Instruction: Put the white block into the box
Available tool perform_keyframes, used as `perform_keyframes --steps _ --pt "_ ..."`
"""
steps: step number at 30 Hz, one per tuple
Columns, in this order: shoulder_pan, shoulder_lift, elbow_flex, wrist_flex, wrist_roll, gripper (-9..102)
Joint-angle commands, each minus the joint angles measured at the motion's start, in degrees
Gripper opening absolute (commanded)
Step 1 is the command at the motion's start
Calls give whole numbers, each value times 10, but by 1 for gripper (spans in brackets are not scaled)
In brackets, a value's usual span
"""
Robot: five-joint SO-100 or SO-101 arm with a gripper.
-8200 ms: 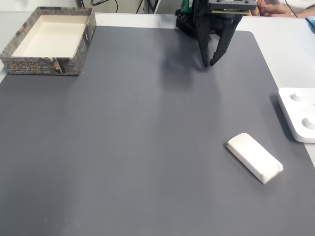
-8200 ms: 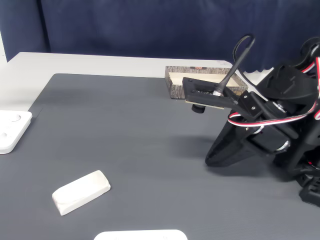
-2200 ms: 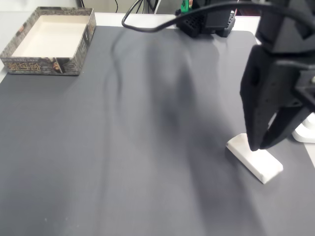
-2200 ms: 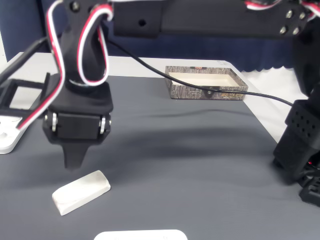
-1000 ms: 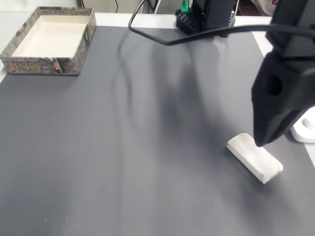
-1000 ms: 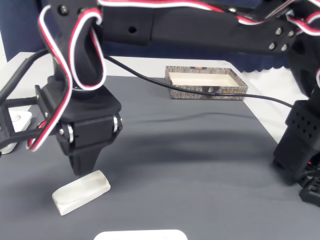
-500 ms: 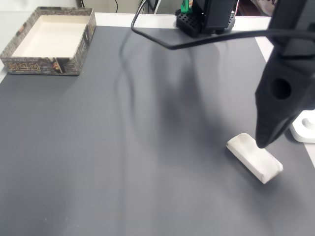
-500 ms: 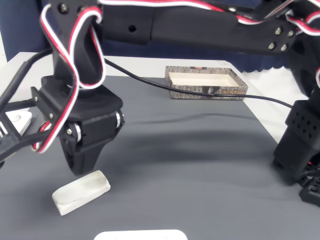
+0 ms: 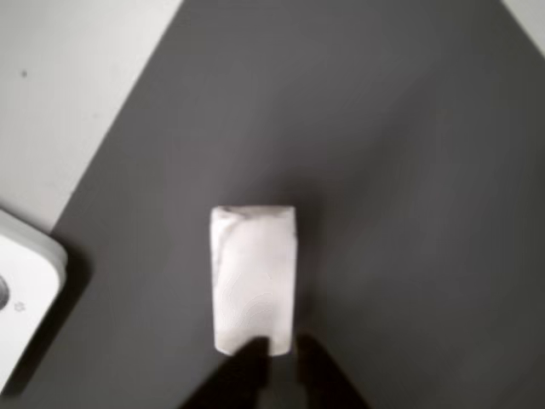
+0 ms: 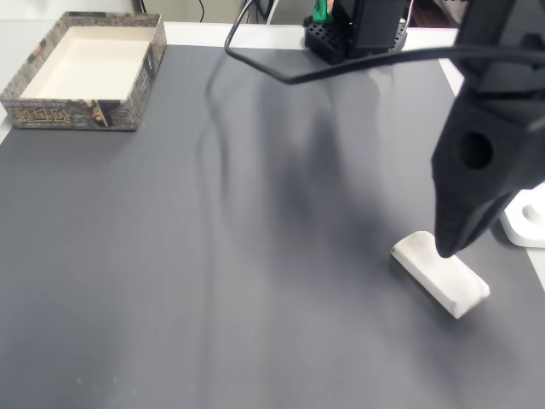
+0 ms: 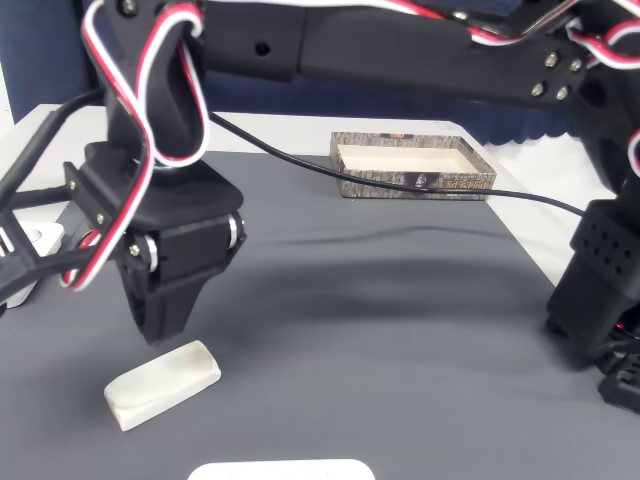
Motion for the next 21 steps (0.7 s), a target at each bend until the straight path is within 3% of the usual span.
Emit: perform_keyframes --steps 1,21 --pt "12 11 -39 4 -3 10" --pt "26 10 -48 -7 37 27"
